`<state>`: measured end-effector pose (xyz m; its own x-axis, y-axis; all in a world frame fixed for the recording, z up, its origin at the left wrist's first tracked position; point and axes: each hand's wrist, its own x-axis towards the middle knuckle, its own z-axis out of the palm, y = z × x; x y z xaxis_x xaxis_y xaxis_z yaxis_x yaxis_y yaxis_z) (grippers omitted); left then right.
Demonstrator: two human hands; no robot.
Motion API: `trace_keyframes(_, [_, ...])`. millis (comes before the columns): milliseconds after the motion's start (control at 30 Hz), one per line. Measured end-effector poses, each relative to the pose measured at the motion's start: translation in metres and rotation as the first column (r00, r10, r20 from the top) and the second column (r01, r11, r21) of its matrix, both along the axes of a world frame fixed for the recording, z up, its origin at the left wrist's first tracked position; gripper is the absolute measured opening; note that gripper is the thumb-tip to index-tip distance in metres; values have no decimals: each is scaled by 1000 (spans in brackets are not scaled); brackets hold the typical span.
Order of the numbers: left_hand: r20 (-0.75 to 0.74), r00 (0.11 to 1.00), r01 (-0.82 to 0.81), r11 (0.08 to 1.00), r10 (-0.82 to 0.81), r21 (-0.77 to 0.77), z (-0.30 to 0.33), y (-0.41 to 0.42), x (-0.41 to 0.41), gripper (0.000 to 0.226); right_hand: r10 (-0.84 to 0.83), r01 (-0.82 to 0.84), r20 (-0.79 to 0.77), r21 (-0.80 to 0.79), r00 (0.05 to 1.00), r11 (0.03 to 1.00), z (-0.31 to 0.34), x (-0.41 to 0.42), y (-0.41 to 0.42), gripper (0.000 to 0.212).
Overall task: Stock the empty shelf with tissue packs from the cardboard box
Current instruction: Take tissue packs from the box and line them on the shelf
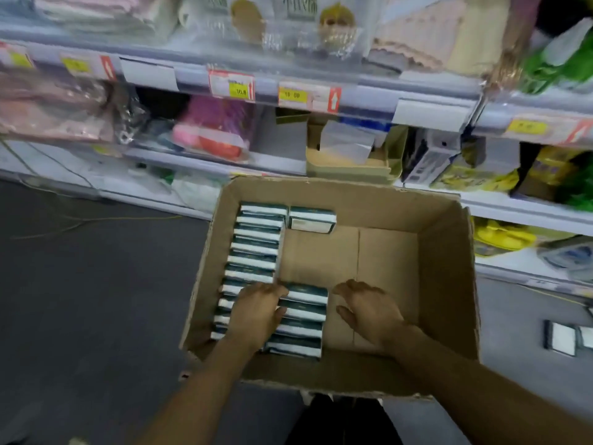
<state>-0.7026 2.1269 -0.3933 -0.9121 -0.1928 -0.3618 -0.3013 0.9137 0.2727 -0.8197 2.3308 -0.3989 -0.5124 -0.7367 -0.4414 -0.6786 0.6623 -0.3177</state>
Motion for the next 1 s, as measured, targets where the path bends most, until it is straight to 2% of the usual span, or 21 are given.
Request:
trace_keyframes(233, [51,991,131,988,-128,-77,-51,-6,1,30,12,-9,129,-27,992,1000,-67,-2,-26,49])
trace_keyframes(300, [42,980,200,972,-197,-120,-59,-7,2,38,16,-14,127,-14,992,1000,-76,-1,-33,54])
trace_keyframes(367, [27,968,249,955,-248,-161,-62,-9,1,49,3,-2,117,-4,993,1000,-82,1,-40,54])
trace_keyframes(467, [41,945,327,927,-325,-184,-64,-12,-2,52,-63,66,161,-13,985,998,-87,3,-43,46])
trace_keyframes(533, [60,907,417,874,-416,-250,-66,-10,-6,47,-166,173,214,-11,963,985,-87,1,-41,37])
trace_keyframes(667, [66,834,538,780,-548,-318,-64,-3,-16,20,-362,372,227,-1,904,928,-78,-10,-25,26])
trace_keyframes(767, [63,907,420,875,-418,-240,-48,1,-21,28,-525,565,288,-73,801,822,-55,-19,-7,26])
trace_keyframes(800, [63,942,335,927,-329,-171,-44,3,-22,29,-559,614,309,-117,770,781,-44,-21,-1,27])
trace_keyframes(867, [71,997,38,998,-42,50,-24,9,-22,25,-583,654,315,-213,749,726,-19,-24,12,28])
trace_keyframes(900, [82,989,-134,975,121,176,-13,13,-23,24,-587,658,304,-261,750,706,-6,-24,17,29])
trace_keyframes(933, [95,957,-289,908,273,303,-2,16,-24,23,-589,657,293,-306,753,689,8,-24,23,29])
trace_keyframes(1000, [112,866,-474,728,487,495,23,23,-29,20,-578,629,260,-420,774,654,36,-23,33,31])
